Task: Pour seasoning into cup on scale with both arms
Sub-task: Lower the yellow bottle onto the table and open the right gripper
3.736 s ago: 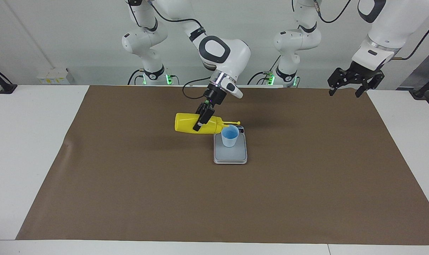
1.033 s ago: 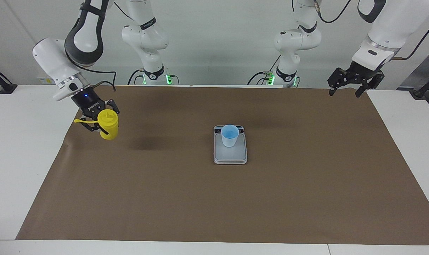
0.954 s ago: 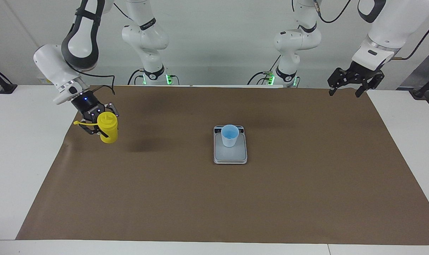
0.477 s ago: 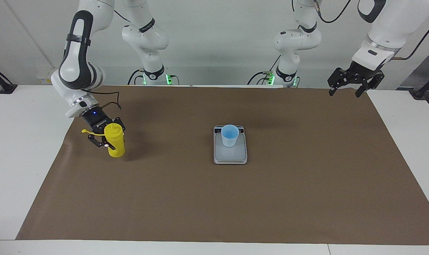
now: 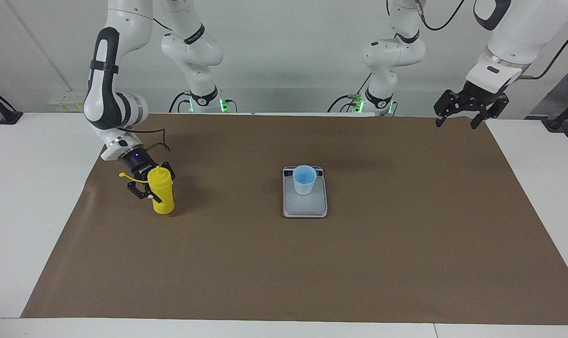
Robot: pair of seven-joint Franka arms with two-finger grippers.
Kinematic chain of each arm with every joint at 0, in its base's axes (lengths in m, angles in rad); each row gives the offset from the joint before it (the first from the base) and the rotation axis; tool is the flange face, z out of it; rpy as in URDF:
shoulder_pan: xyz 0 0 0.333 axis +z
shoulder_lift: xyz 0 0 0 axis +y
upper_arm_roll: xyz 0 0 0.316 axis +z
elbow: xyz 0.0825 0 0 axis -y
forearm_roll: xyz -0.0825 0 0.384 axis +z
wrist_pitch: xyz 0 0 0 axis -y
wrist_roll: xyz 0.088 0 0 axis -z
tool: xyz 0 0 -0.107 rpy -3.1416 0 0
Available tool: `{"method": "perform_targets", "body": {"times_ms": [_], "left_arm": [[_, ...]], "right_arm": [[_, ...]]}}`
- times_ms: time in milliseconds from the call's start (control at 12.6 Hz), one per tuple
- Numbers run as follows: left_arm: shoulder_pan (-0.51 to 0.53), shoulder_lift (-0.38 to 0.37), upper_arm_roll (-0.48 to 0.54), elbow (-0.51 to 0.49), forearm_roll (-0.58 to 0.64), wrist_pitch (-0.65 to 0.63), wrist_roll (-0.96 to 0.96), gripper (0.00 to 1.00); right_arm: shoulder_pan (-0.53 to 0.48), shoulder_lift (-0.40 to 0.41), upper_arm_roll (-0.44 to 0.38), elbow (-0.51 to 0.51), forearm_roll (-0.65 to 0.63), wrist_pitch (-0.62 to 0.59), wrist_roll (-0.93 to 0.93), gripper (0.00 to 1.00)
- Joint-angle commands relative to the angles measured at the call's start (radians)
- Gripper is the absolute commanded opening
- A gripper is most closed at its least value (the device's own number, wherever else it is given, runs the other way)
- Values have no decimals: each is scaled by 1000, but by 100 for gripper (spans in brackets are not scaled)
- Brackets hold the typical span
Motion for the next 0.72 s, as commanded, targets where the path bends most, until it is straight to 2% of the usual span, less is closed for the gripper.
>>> {"method": "perform_targets", "body": {"times_ms": [0,318,397,477,636], "left_arm": [[14,-31,-5,-35,-12,5,7,100],[14,-31,-5,-35,-12,5,7,100],[12,-31,-5,-35,-12,5,7,100],[14,-31,-5,-35,-12,5,7,100],[14,-31,-5,-34,-12,5,7,100]], "right_arm": [[-14,27,4,-9,62,-60,-29,0],[-17,22,2,-35,67,-66,-8,0],[-17,22,2,-35,67,-64,-8,8],[-17,21,2,-35,67,-64,-8,99],[-17,16,2,-35,66,-60,-8,100]]}}
